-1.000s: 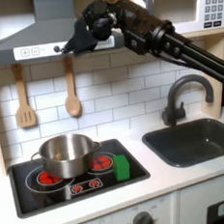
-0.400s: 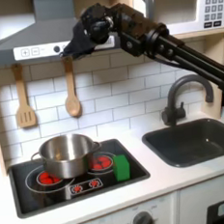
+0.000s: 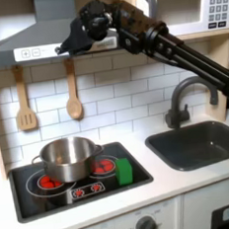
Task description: Push button
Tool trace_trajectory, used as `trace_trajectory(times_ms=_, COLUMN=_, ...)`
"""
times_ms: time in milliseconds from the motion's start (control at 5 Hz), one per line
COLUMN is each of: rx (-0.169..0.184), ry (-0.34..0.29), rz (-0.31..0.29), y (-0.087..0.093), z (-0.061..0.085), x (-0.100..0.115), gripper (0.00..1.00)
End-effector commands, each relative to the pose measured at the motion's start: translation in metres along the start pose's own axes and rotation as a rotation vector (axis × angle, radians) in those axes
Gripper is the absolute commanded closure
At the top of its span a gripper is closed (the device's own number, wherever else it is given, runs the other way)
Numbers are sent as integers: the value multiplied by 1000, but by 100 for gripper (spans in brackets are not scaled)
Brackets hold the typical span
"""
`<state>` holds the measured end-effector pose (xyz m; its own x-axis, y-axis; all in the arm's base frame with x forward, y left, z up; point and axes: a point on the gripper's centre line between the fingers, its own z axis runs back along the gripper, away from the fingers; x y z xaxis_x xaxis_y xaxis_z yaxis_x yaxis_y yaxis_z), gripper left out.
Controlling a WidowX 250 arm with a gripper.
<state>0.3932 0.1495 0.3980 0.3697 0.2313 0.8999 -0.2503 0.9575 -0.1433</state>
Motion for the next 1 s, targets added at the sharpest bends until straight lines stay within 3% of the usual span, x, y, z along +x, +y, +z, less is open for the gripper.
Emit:
trace_trajectory(times_ms=0, rx=-3, ry=-1, rz=9, y=0, z=-3, x=2, gripper=100)
trace_trajectory(times_ms=800, rx=-23, ry=11, rz=2, y=-3, z=0, x=1, gripper=100)
